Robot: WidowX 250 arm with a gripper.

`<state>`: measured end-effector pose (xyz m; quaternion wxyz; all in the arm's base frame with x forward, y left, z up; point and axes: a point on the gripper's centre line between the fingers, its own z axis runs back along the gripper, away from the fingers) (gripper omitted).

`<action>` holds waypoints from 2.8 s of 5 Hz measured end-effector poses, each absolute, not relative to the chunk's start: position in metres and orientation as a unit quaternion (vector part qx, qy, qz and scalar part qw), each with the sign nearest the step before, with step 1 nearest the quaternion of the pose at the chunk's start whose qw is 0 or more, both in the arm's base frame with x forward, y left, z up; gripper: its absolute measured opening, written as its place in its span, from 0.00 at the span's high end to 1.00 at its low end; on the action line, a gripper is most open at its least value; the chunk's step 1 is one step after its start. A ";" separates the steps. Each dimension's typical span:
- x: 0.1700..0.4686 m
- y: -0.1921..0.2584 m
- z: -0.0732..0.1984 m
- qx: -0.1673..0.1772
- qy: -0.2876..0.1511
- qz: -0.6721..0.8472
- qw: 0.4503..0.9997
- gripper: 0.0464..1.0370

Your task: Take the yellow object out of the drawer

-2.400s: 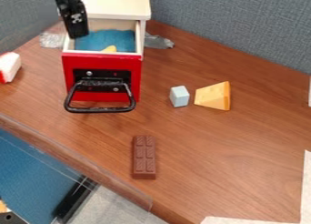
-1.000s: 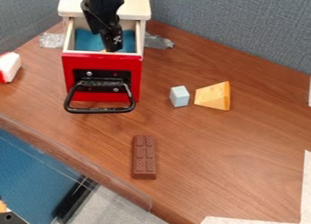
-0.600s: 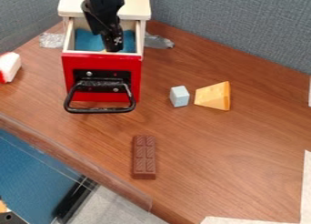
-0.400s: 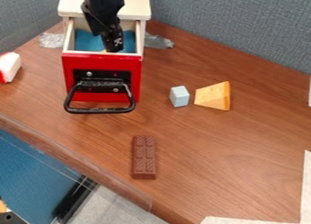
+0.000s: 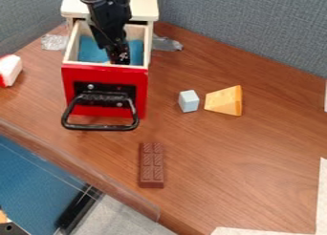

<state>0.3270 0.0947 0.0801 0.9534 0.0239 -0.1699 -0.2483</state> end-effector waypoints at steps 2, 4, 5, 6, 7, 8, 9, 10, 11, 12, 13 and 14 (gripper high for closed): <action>0.330 0.096 0.071 0.020 -0.151 -0.232 0.961 0.07; 0.335 0.110 0.054 -0.013 -0.112 -0.192 0.975 0.64; 0.335 0.111 0.055 -0.014 -0.113 -0.190 0.975 0.67; 0.334 0.111 0.057 -0.025 -0.122 -0.188 0.974 0.67; 0.330 0.108 0.087 -0.031 -0.160 -0.202 0.966 0.67; 0.321 0.105 0.112 -0.041 -0.190 -0.209 0.958 0.67; 0.306 0.111 0.137 -0.048 -0.214 -0.206 0.954 0.67; 0.283 0.129 0.147 -0.041 -0.219 -0.189 0.956 0.67; 0.266 0.149 0.144 -0.031 -0.218 -0.164 0.962 0.67; 0.249 0.169 0.131 -0.009 -0.202 -0.137 0.970 0.67; 0.233 0.183 0.108 0.010 -0.177 -0.096 0.979 0.67; 0.227 0.192 0.080 0.023 -0.152 -0.054 0.987 0.67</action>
